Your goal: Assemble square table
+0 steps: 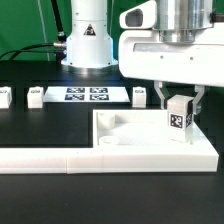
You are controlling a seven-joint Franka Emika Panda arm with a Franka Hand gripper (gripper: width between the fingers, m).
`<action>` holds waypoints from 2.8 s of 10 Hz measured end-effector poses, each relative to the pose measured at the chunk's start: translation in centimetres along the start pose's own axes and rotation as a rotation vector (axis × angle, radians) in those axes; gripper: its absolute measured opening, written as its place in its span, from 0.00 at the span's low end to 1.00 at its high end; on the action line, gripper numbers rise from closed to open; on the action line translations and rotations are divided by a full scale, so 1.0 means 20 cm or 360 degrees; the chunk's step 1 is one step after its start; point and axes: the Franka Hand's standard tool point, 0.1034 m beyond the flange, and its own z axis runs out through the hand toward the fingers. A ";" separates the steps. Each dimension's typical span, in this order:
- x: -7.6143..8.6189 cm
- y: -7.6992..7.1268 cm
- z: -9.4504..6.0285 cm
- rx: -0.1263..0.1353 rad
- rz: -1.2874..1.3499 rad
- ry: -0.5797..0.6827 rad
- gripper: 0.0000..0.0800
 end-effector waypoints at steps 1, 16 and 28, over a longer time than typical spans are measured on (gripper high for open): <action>0.00 0.00 0.00 0.0007 0.0189 -0.0016 0.36; -0.03 -0.03 0.02 0.0071 -0.0633 -0.0026 0.81; -0.01 -0.01 0.02 0.0066 -0.1209 -0.0005 0.37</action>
Offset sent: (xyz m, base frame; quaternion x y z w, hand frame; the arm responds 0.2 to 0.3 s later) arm 0.0054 -0.0049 -0.0027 -0.0076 -0.0297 0.1977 0.9798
